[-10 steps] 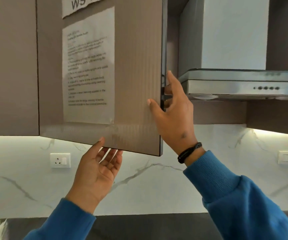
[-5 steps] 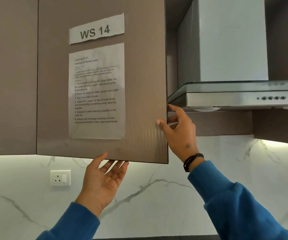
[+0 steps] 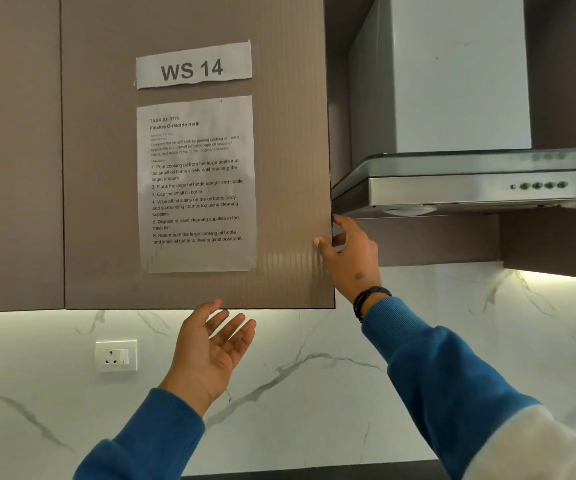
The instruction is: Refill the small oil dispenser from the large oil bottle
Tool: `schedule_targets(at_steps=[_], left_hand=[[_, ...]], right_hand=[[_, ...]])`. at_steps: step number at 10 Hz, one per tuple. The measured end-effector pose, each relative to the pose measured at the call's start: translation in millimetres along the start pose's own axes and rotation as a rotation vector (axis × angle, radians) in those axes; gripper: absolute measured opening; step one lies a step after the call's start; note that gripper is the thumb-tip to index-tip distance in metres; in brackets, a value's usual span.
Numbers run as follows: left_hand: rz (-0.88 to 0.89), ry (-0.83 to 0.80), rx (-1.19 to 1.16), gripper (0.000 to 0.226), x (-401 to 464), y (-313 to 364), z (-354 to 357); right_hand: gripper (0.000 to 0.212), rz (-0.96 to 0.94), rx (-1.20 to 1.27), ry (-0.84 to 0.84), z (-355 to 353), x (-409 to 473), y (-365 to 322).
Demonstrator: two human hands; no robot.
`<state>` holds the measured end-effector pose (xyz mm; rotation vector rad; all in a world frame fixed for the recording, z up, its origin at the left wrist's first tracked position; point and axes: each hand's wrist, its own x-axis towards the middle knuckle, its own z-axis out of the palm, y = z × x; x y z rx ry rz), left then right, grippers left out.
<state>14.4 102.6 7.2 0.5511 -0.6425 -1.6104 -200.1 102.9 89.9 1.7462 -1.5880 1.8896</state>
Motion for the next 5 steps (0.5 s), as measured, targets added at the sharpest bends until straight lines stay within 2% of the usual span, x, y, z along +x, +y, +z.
schedule_targets(at_steps=[1,2,3,4,5], left_hand=[[-0.001,0.006,0.034,0.038,0,-1,-1],[0.021,0.013,0.070,0.035,0,0,-2],[0.059,0.008,0.133,0.029,-2,3,-4],[0.113,-0.020,0.182,0.027,-2,10,-3],[0.221,-0.021,0.279,0.025,-7,17,5]], right_hand=[[0.057,0.039,-0.009,0.005,1,-2,6],[0.056,0.039,-0.030,0.081,5,-7,12],[0.045,-0.015,-0.026,0.203,8,-17,10],[0.026,-0.085,0.038,0.199,12,-26,0],[0.030,-0.130,0.034,0.143,16,-30,-12]])
